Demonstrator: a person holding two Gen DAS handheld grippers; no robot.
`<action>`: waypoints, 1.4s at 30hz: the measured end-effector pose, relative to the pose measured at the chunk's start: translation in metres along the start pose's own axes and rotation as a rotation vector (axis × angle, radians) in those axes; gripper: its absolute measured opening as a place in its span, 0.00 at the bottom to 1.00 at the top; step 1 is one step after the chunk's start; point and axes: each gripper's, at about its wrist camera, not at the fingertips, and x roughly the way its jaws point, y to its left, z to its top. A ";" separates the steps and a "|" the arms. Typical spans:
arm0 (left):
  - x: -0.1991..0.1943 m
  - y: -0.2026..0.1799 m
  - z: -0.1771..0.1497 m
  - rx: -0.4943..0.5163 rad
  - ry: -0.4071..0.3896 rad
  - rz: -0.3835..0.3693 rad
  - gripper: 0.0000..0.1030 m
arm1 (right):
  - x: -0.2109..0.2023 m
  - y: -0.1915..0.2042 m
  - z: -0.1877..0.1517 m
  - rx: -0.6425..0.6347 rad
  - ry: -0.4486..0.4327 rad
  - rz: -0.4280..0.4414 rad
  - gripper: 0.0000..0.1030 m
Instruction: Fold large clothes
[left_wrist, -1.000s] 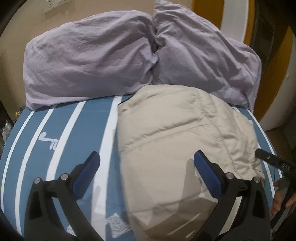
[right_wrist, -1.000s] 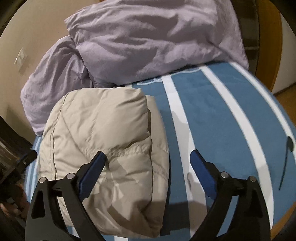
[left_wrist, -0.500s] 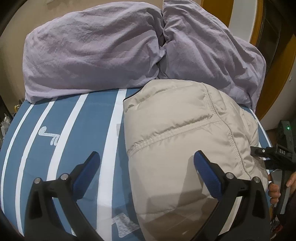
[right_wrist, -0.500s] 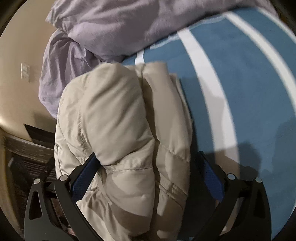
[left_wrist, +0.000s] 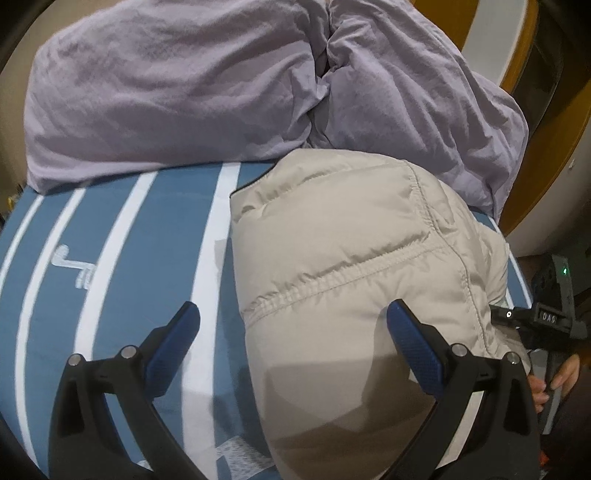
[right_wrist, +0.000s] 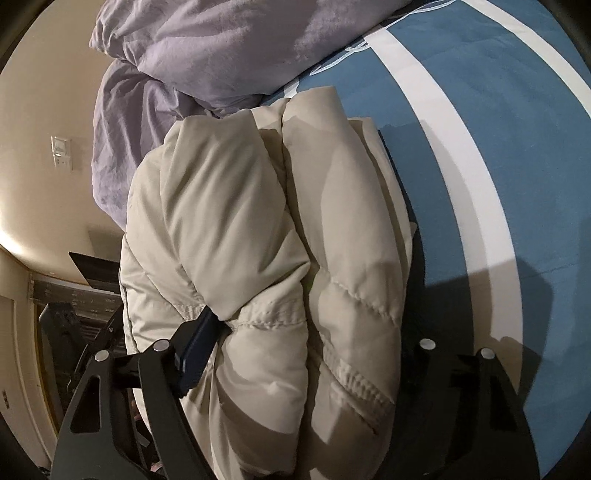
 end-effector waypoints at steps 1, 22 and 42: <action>0.003 0.002 0.001 -0.012 0.010 -0.018 0.98 | 0.000 0.000 0.000 0.001 -0.001 -0.001 0.76; 0.042 0.035 0.007 -0.270 0.118 -0.348 0.79 | -0.004 -0.001 0.003 0.010 -0.022 0.028 0.69; 0.035 0.120 0.080 -0.293 0.033 -0.259 0.64 | 0.075 0.078 0.055 -0.062 -0.009 0.109 0.58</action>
